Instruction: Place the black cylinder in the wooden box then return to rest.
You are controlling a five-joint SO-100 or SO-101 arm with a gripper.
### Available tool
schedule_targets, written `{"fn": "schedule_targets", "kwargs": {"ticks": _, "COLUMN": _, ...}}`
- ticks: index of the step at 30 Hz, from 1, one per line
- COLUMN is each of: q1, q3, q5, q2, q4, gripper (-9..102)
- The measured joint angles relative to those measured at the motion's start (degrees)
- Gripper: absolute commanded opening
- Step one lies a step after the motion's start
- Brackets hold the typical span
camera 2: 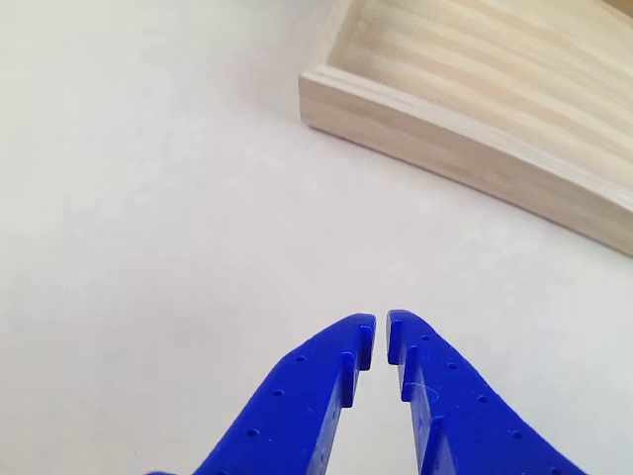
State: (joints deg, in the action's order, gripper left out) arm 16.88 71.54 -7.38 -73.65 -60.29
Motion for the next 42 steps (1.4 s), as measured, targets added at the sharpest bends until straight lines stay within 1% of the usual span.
{"fn": "schedule_targets", "kwargs": {"ticks": 4, "q1": 0.70, "q3": -3.96, "q5": 0.79, "q2": 6.50, "q4": 3.43, "gripper": 12}}
{"fn": "schedule_targets", "kwargs": {"ticks": 7, "q1": 0.88, "q3": -6.68, "q5": 2.02, "q2": 11.69, "q4": 6.86, "gripper": 21}}
{"fn": "schedule_targets", "kwargs": {"ticks": 11, "q1": 0.88, "q3": -9.84, "q5": 4.13, "q2": 18.11, "q4": 11.60, "gripper": 26}}
{"fn": "schedule_targets", "kwargs": {"ticks": 22, "q1": 3.60, "q3": -15.82, "q5": 5.54, "q2": 32.87, "q4": 22.15, "gripper": 26}}
{"fn": "schedule_targets", "kwargs": {"ticks": 34, "q1": 4.22, "q3": -22.59, "q5": 5.62, "q2": 46.41, "q4": 28.30, "gripper": 26}}
{"fn": "schedule_targets", "kwargs": {"ticks": 42, "q1": 4.22, "q3": -28.56, "q5": 5.62, "q2": 55.20, "q4": 30.85, "gripper": 30}}
